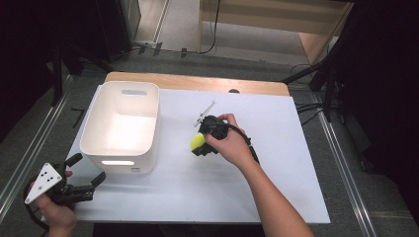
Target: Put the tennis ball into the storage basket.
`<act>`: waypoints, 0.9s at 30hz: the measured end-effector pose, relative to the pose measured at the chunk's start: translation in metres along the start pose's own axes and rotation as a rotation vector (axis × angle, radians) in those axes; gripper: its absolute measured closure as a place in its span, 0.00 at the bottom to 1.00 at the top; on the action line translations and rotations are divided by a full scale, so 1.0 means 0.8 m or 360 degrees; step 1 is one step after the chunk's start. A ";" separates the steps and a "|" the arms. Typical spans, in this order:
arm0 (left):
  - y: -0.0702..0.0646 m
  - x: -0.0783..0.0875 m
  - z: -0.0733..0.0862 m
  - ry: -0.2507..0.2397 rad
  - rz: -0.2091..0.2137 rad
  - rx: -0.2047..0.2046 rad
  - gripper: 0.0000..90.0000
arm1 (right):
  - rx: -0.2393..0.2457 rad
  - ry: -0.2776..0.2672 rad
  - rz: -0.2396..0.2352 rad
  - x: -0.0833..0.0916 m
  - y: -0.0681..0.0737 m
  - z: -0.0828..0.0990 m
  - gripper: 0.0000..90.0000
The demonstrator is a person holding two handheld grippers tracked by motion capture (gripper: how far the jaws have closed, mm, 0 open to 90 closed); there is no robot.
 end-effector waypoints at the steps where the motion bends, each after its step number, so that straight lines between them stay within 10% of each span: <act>1: 0.000 0.000 0.000 -0.0001 -0.0001 0.0000 0.00 | 0.0000 0.0000 0.0000 0.000 0.000 0.000 0.27; 27: 0.000 0.000 0.000 0.0006 0.0003 -0.0007 0.00 | 0.0063 0.0019 -0.0024 0.014 0.014 -0.029 0.27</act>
Point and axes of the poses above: each handheld gripper's, and its own axes: x roughly backward along the jaws, z roughly out of its underside, y roughly to its left, the point moved 4 cm from there along -x, roughly forward along the jaws, and after that the axes turned 7 degrees about -z, right-handed, at the moved point
